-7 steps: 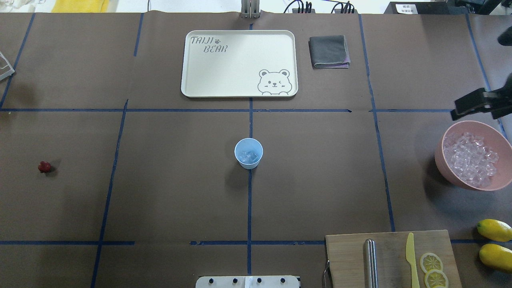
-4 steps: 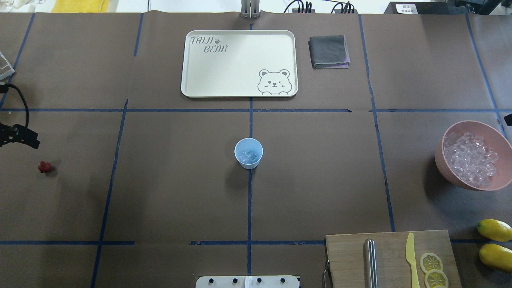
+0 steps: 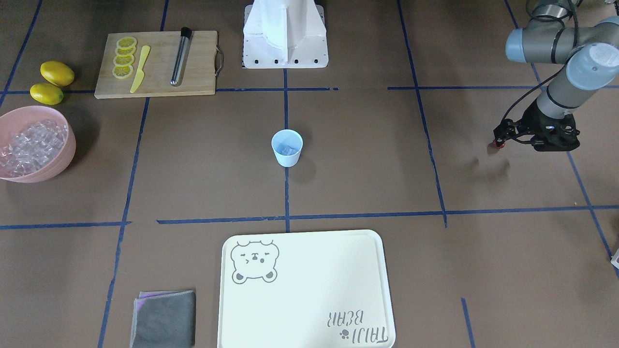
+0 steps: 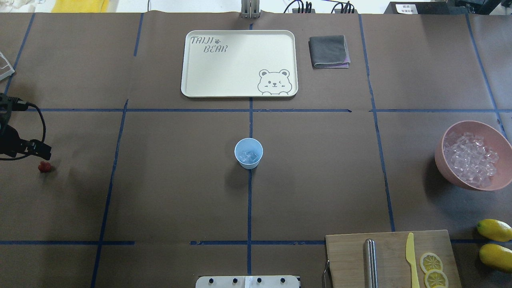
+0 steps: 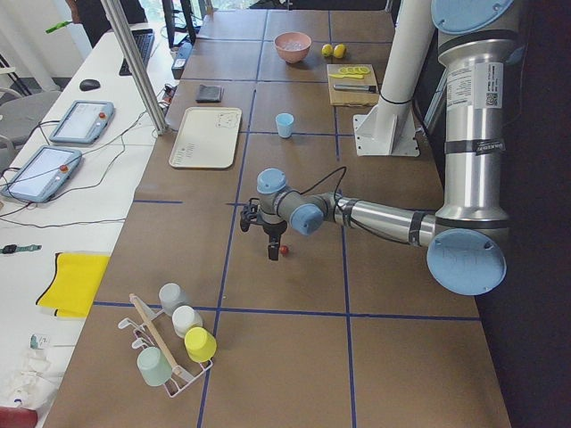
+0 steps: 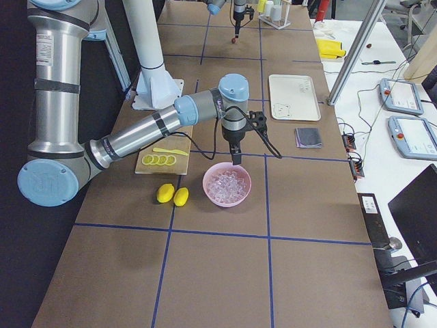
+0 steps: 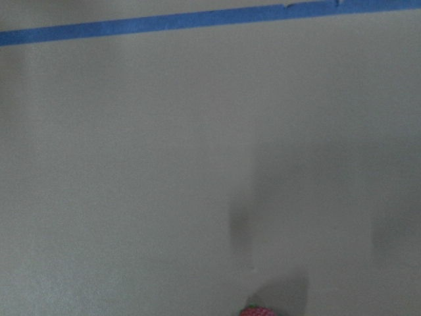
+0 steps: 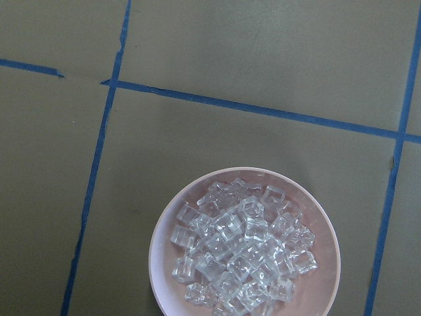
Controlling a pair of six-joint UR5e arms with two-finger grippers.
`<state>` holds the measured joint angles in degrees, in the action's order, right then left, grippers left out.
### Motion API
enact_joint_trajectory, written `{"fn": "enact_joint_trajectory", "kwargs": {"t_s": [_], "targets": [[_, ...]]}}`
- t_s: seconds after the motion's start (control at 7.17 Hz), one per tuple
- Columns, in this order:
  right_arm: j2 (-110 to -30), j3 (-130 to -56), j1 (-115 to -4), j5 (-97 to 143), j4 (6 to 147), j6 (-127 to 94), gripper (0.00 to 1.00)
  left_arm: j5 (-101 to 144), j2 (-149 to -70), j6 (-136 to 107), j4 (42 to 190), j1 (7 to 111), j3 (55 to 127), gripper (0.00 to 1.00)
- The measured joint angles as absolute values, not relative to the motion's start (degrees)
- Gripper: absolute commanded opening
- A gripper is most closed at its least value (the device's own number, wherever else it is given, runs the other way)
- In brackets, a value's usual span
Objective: Put ice and strawberries in cup
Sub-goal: 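Lower the left gripper onto the red strawberry and grasp it, then carry the strawberry with the left gripper over the blue cup and release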
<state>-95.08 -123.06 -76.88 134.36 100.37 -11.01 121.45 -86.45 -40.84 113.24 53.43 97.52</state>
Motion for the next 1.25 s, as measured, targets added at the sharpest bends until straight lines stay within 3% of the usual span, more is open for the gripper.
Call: {"fn": "enact_joint_trajectory", "kwargs": {"t_s": [0.42, 0.7, 0.84, 1.25], "targets": [[-94.91, -122.99, -76.9, 134.38, 100.35, -11.0, 1.0, 122.4, -87.16, -41.06, 115.48, 51.2, 95.87, 0.97], [-94.78, -122.9, -76.9, 134.39, 100.27, -11.06, 1.0, 123.81, -87.25, -40.97, 115.82, 50.51, 95.46, 0.87], [-94.76, -122.88, -76.9, 134.39, 100.23, -11.07, 1.0, 124.01, -87.27, -40.93, 115.89, 50.37, 95.18, 0.58], [-94.75, -122.87, -76.9, 134.38, 100.17, -11.07, 1.0, 124.1, -87.3, -40.9, 115.99, 50.24, 94.97, 0.01]]}}
